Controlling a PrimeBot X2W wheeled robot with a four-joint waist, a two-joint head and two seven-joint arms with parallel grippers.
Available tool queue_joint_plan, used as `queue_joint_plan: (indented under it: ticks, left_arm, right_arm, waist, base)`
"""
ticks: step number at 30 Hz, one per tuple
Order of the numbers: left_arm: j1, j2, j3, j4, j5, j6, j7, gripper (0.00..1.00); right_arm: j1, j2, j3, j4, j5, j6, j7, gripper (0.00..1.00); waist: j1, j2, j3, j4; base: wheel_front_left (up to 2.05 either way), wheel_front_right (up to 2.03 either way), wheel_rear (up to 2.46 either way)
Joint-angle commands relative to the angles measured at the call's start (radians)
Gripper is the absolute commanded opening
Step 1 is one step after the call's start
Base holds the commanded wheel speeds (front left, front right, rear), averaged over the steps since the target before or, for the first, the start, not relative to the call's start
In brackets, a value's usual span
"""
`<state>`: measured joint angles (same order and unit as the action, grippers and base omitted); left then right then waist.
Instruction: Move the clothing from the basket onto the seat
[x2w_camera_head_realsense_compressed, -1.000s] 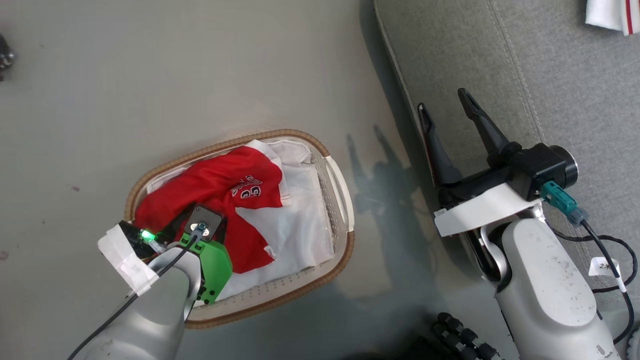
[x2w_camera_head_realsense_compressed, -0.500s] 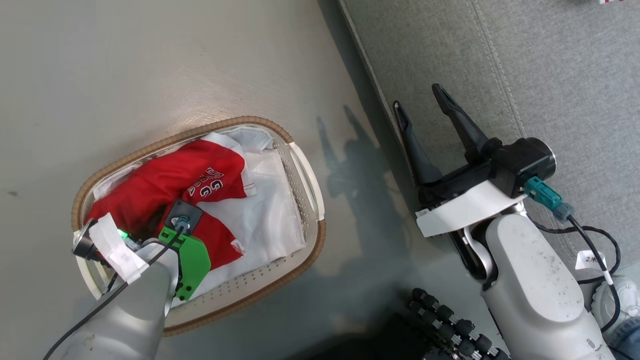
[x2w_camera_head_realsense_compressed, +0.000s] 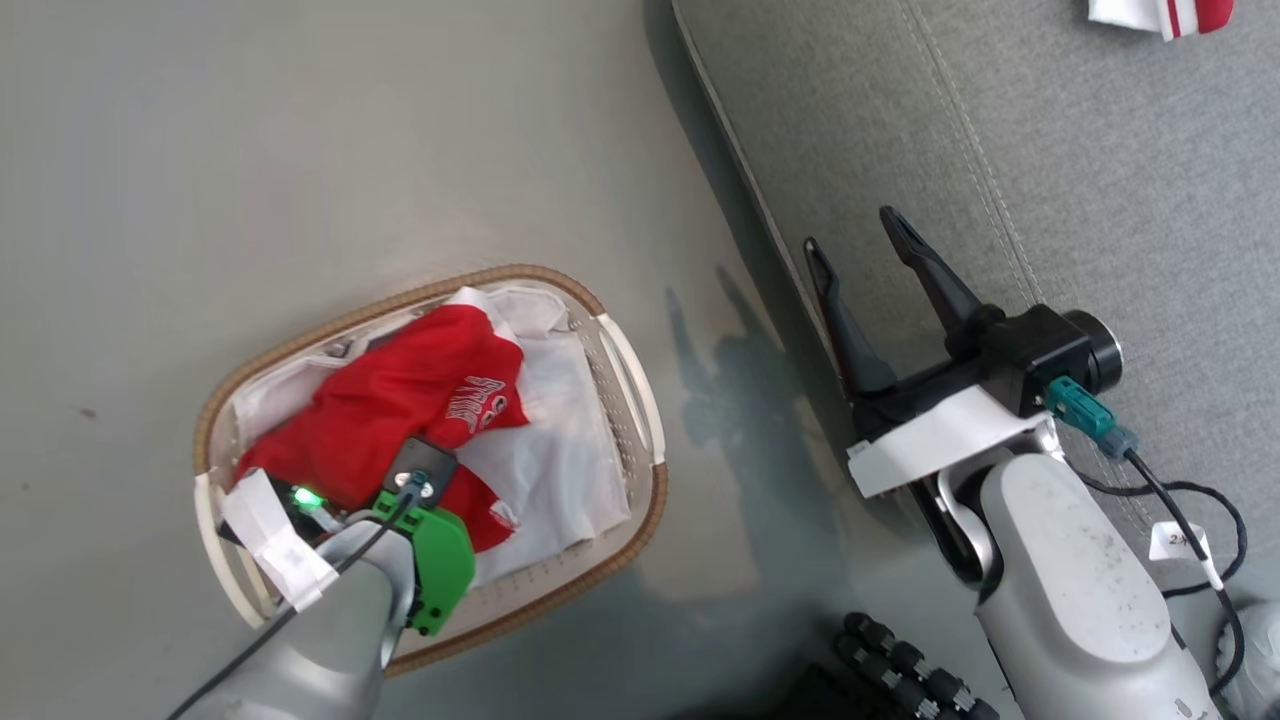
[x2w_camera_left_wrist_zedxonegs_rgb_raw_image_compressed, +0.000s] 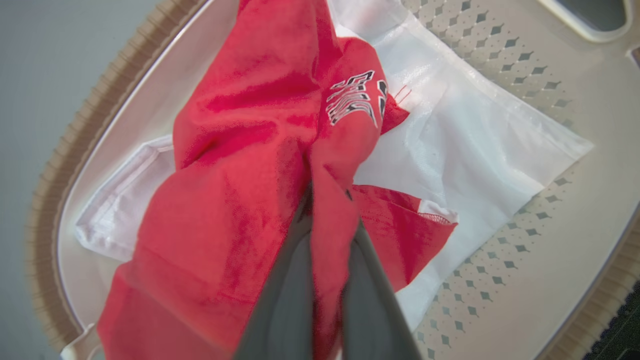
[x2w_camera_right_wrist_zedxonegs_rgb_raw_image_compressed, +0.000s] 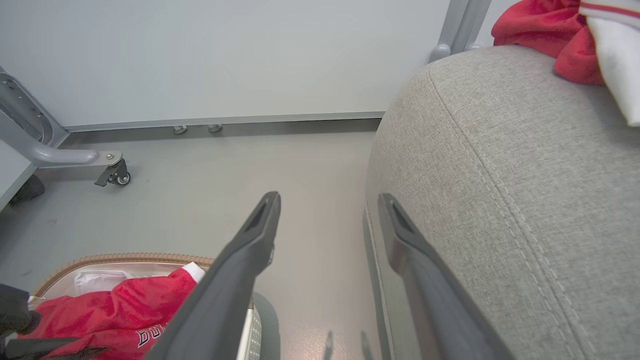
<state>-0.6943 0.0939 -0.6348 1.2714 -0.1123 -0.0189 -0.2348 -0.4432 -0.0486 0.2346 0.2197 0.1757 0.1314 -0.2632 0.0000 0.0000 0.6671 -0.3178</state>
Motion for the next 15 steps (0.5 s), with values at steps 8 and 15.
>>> queue_joint_plan:
  ticks: [8, 15]
  left_arm:
    - [0.073, -0.036, -0.004, -0.119, -0.041, -0.051, -0.033, 0.0]
    - [0.11, -0.034, -0.04, -0.311, -0.031, -0.087, -0.029, 0.0]
  right_arm:
    - [0.079, -0.004, -0.067, 0.031, -0.072, -0.001, -0.002, 1.0]
    - [0.171, -0.004, -0.118, 0.053, -0.115, -0.001, -0.002, 1.0]
  waist:
    - [0.0, 0.0, -0.194, 0.124]
    - [0.0, 0.0, -0.367, 0.221]
  base:
    - [0.0, 0.0, 0.0]
    - [0.0, 0.0, 0.0]
